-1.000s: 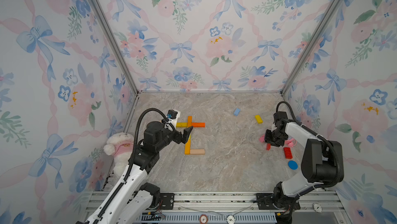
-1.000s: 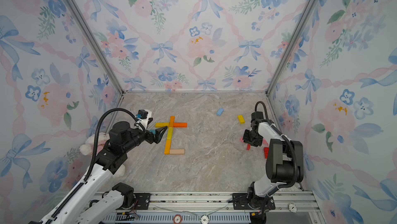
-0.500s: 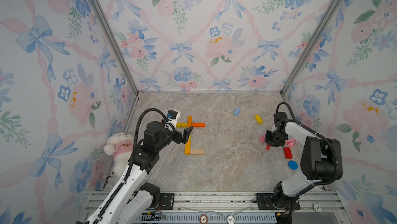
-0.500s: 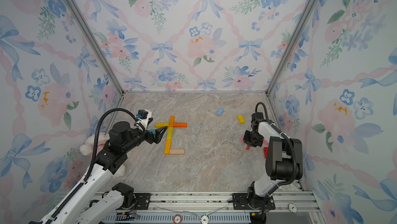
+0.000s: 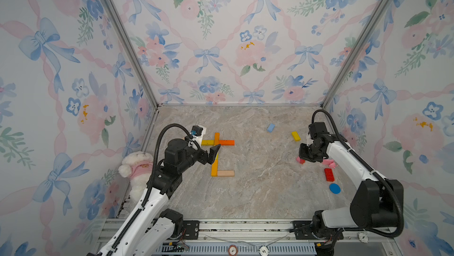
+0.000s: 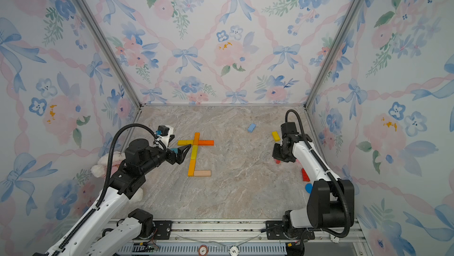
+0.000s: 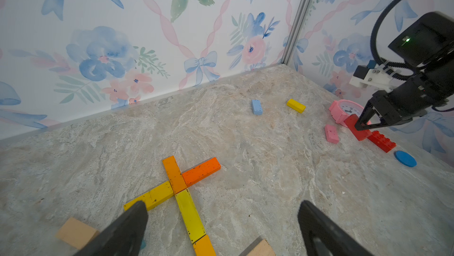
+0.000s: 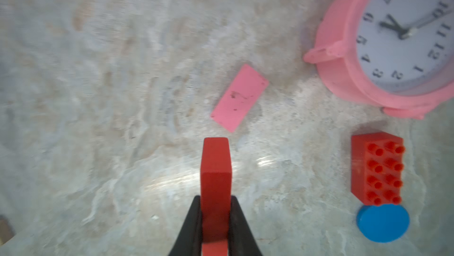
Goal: Assemble the letter t with building blocks
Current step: Pick up the building block from the center of the board, then place the building block at the center of the board.
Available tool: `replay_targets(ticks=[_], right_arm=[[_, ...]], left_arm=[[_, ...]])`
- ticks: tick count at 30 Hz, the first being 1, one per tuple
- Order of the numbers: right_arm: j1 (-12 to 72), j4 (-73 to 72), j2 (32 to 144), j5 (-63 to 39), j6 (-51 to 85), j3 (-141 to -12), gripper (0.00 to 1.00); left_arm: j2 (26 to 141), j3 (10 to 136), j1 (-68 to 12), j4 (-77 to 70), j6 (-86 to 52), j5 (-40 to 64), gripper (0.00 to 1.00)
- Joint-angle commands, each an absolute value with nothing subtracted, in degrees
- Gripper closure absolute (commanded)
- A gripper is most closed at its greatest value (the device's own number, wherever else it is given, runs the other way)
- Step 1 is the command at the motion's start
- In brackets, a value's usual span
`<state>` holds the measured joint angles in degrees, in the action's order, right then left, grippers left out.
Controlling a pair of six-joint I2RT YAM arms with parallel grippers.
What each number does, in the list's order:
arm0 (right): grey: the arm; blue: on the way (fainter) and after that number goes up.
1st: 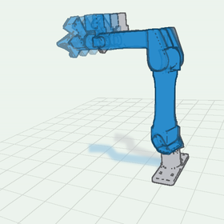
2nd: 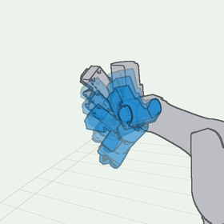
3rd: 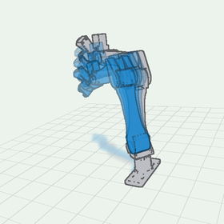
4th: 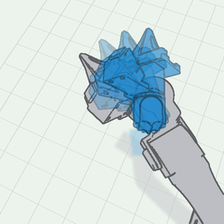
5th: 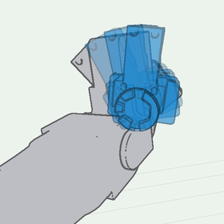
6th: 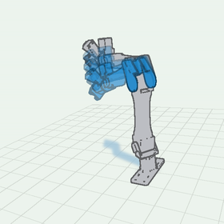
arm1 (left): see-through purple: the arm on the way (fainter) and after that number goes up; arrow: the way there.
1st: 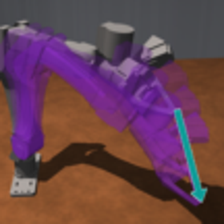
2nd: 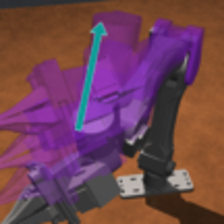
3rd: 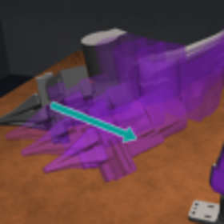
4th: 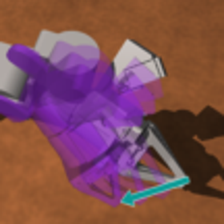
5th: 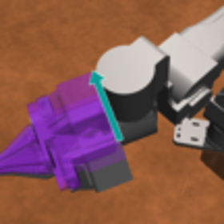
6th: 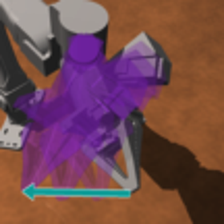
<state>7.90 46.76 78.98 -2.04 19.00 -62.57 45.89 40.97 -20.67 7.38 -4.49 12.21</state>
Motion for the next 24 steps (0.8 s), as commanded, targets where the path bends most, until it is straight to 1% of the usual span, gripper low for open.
replay_targets(ticks=[1,5,9,12,17,24], right_arm=[[15.3,41.9,78.1,-11.0,25.2,-65.3,0.98],[21.7,29.0,83.9,-17.7,32.2,-67.6,0.98],[23.8,22.2,92.9,-20.3,35.4,-71.2,1.0],[24.3,18.6,99.2,-21.3,37.5,-72.8,1.0],[24.4,14.5,105.7,-22.5,37.6,-74.2,0.99],[22.0,13.2,110.6,-24.4,36.1,-74.4,0.99]], left_arm=[[45.2,40.8,-21.0,7.0,-4.5,11.3,0.02],[45.2,40.8,-20.9,6.7,-5.2,10.6,0.02],[44.9,40.5,-20.9,6.8,-5.5,11.2,0.02],[44.6,40.3,-21.1,6.7,-5.4,11.4,0.02],[44.5,40.3,-21.0,6.7,-5.2,10.6,0.02],[44.0,40.1,-21.1,7.0,-4.8,9.9,0.02]])
